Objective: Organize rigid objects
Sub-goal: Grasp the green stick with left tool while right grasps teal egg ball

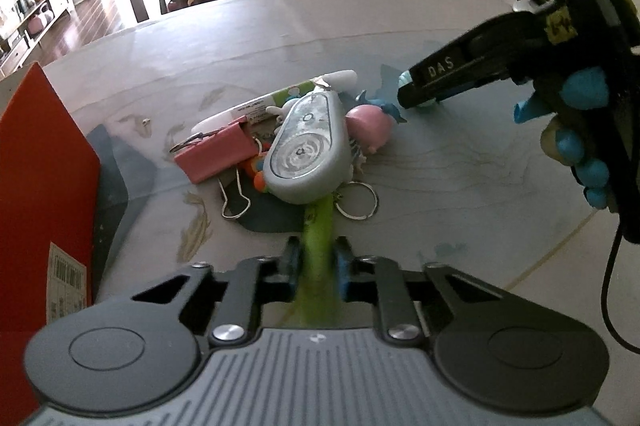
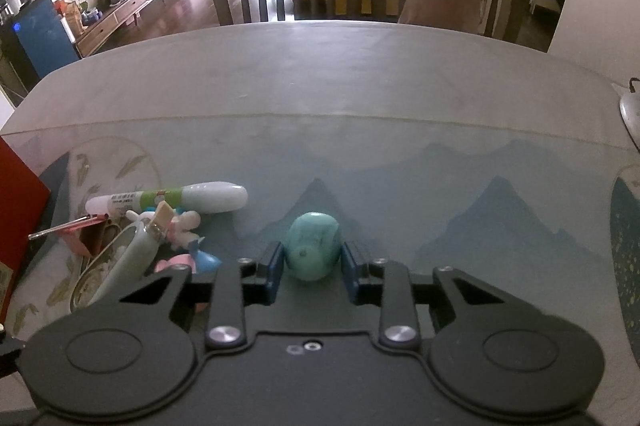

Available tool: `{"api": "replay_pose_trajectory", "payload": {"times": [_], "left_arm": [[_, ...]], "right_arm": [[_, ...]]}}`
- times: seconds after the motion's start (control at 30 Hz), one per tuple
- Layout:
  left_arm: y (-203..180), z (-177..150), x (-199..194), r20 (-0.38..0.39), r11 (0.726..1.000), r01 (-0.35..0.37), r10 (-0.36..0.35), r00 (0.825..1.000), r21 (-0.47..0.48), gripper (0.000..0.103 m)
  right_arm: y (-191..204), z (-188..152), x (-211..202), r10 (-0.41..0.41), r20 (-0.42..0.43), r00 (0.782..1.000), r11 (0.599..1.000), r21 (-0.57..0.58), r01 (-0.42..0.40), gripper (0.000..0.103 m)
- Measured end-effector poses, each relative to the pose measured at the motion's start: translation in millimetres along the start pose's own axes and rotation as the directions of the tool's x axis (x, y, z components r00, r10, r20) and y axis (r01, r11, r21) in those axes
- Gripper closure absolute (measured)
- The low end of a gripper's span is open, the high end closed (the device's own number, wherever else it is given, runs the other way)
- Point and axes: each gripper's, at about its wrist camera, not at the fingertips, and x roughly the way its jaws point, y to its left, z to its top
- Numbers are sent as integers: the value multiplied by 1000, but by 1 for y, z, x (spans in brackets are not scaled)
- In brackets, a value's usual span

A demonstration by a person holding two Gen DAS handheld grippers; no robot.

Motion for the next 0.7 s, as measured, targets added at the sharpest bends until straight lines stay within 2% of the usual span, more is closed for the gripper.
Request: {"api": "replay_pose_trajectory", "payload": {"times": [0.27, 0.7], "left_arm": [[6, 0, -5, -10, 999, 6, -7, 1000, -53, 87], [16, -3, -38, 13, 990, 52, -51, 999, -131, 87]], "right_arm": [[2, -6, -11, -4, -4, 1000, 1000, -8, 3, 73], [12, -36, -67, 80, 2, 997, 997, -18, -80, 73]]}}
